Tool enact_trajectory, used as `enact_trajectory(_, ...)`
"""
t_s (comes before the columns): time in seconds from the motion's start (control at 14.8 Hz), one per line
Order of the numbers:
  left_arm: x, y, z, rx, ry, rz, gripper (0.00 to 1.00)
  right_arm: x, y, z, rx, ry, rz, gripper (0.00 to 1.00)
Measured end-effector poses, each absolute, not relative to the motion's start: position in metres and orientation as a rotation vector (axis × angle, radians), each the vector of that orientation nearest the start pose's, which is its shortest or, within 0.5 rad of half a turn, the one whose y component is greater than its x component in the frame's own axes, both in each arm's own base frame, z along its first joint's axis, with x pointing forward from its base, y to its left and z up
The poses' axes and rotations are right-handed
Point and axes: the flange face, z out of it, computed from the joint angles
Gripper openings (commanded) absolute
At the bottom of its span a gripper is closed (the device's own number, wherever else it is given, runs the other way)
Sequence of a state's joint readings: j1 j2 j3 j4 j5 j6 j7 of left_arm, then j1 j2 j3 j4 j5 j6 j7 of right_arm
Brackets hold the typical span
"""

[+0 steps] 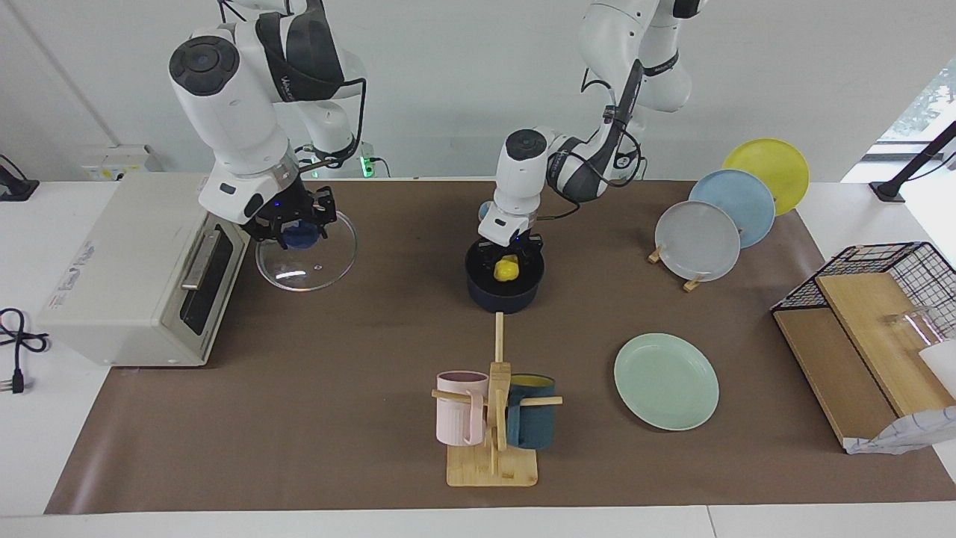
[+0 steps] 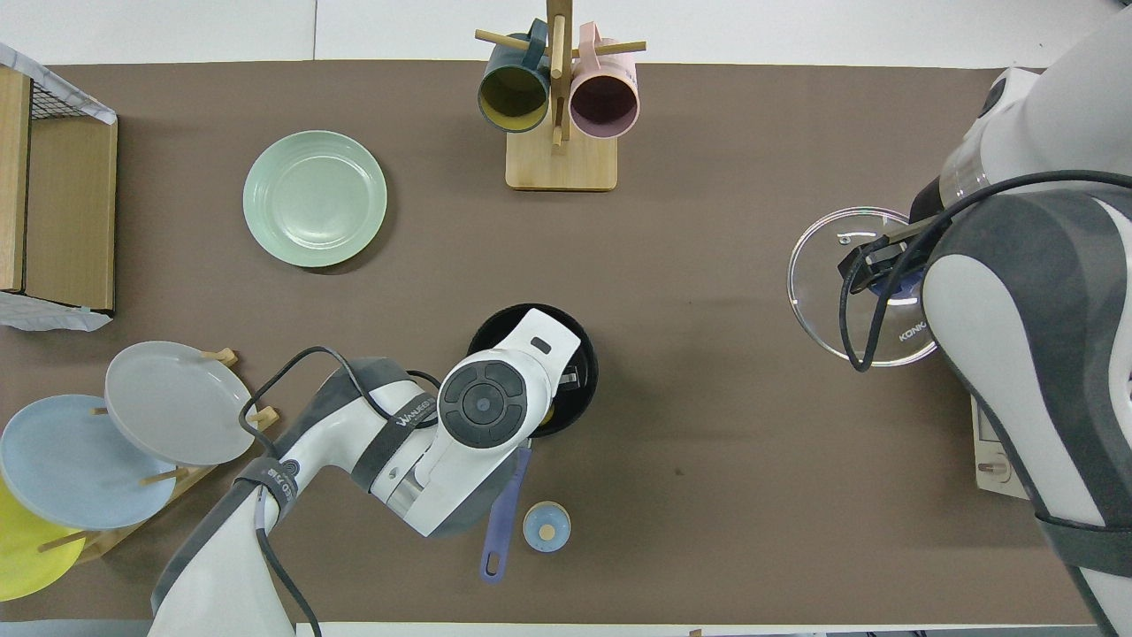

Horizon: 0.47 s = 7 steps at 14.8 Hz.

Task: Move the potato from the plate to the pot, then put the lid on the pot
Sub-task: 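Lower the potato into the saucepan and open the left gripper, then withdraw the left gripper while the right gripper carries the lid toward the saucepan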

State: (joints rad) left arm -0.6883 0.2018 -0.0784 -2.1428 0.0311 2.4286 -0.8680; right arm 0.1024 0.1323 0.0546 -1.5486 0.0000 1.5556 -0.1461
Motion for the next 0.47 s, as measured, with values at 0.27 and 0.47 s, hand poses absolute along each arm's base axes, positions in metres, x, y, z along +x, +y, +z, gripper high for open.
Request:
enact_trajectory(0.27,0.4121,-0.3989,0.3136,-3.188,-0.107,-0.105,0.30,0.5812,0.0901,0.5581,-3.093,-0.472,0.196,0.00)
enact_trajectory(0.47,0.4125,-0.3986,0.3133,-3.182,-0.082,-0.117,0.77,0.5812,0.0901,0.5581,-3.093,-0.472,0.196,0.00)
